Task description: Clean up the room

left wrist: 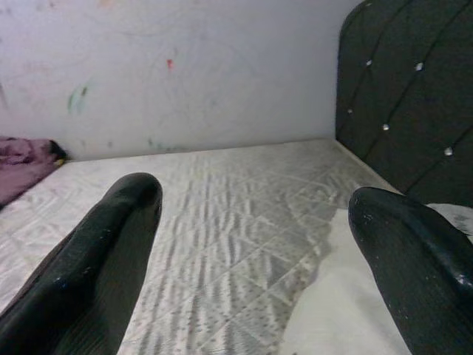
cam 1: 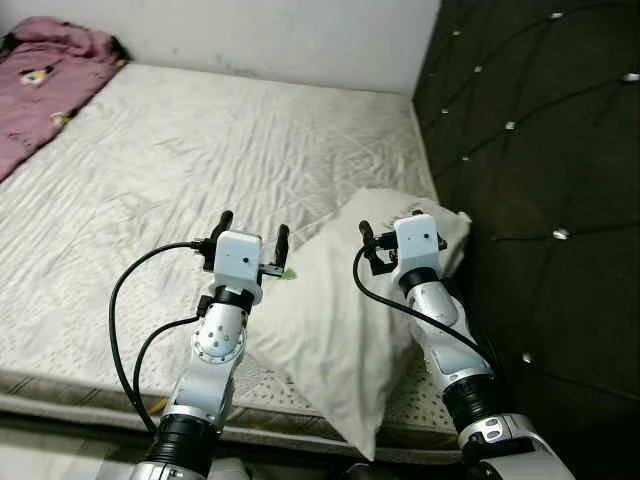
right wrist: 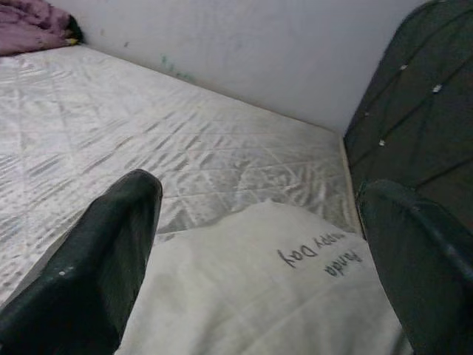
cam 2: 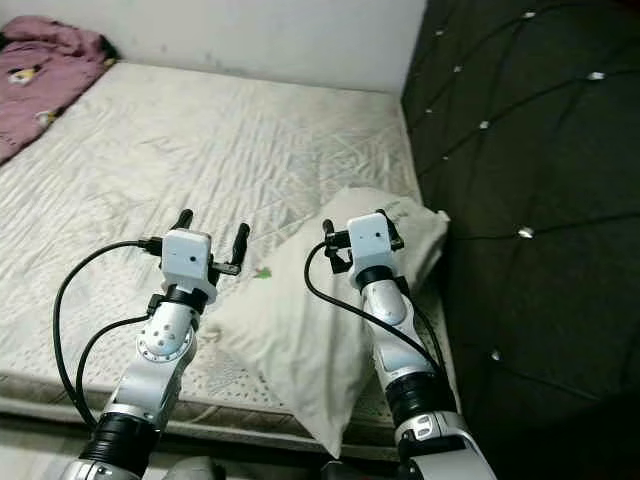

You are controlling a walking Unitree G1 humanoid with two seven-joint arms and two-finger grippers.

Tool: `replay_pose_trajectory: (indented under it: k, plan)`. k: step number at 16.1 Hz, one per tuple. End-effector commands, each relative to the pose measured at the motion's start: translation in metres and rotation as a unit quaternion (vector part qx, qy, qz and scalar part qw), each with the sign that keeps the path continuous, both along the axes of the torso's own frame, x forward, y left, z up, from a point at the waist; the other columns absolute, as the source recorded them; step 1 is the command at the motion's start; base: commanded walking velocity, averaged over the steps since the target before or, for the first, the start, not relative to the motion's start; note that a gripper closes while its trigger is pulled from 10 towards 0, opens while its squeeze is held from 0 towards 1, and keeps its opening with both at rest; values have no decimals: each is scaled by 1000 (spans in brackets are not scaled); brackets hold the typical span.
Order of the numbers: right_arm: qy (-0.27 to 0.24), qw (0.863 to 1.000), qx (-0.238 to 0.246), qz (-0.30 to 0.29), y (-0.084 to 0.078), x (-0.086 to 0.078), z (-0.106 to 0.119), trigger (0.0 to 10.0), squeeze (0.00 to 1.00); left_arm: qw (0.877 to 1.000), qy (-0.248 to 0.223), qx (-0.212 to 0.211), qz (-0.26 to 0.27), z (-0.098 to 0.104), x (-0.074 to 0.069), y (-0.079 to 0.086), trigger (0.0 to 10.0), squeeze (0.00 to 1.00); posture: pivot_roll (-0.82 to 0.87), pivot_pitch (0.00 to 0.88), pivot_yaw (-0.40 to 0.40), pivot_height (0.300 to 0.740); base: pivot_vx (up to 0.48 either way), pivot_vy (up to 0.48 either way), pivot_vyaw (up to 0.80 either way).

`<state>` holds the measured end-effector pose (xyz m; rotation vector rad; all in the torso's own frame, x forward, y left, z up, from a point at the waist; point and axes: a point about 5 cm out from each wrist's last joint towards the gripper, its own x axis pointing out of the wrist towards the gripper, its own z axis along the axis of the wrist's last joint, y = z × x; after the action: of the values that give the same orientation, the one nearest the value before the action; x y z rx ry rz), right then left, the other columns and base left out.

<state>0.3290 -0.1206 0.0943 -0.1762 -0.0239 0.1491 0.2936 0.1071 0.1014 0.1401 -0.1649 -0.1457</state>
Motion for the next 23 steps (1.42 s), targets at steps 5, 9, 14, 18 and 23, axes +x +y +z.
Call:
replay_pose_trajectory:
  k: [5,9,14,18,23]
  plan:
    - [2,1000,-4,3,1,1,-1,10000,0,1000,-2,-2,-6,1,2,-2,10000,0,109,0,-60,740,0,0,0]
    - [-3,1000,17,-1,-3,-5,-1,10000,0,995,-4,-25,95,1,-2,25,10000,0,108,0,-52,740,0,0,0]
    - [-10,999,36,2,-1,-9,3,10000,0,998,-5,-30,58,4,-9,48,10000,0,111,0,-34,740,0,0,0]
    - [-11,999,40,0,-3,-13,3,10000,0,998,-18,40,40,2,-13,39,10000,0,112,0,-19,740,0,0,0]
    - [4,1000,24,-13,-1,-22,-8,10000,0,999,25,-1,21,-12,-25,48,10000,0,100,0,-9,740,0,0,0]
